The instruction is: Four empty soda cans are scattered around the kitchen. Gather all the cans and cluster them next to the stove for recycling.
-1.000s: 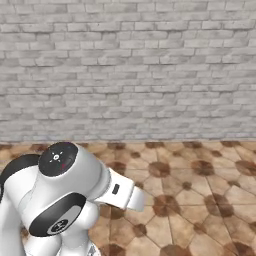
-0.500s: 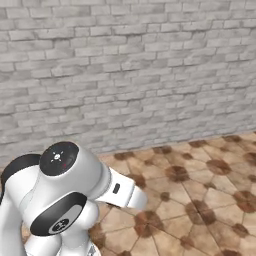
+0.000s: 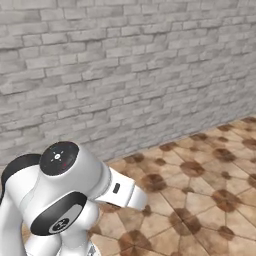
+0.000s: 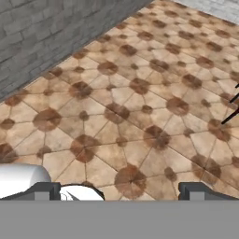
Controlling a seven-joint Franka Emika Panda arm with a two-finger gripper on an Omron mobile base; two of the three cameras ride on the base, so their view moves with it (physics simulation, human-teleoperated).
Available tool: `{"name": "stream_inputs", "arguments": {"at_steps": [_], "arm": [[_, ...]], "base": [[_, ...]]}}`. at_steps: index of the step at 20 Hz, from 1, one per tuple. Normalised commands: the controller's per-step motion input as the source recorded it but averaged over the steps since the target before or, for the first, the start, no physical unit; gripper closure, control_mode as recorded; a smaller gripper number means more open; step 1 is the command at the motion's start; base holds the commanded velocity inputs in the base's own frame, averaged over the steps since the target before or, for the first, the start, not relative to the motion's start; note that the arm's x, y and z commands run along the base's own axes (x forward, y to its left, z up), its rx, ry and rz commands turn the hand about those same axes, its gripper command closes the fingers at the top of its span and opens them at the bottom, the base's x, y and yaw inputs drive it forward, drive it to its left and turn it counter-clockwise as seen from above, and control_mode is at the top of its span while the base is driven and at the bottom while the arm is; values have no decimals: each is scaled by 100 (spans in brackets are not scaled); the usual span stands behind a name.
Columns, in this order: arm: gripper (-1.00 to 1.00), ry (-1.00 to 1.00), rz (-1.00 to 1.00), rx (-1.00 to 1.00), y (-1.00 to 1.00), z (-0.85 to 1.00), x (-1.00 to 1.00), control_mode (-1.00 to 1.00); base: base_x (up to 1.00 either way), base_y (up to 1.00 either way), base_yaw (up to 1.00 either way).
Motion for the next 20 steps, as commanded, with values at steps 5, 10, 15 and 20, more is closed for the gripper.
{"name": "stream_inputs", "arguments": {"at_steps": [5,10,15,20], "arm": [[-100,0,0,0,0,0,0,100],[-100,0,0,0,0,0,0,100],[-100,0,0,0,0,0,0,100],[-100,0,0,0,0,0,0,100]], "base": [[77,21,-41],[76,26,-39],[84,19,-39],[89,11,-39]]}}
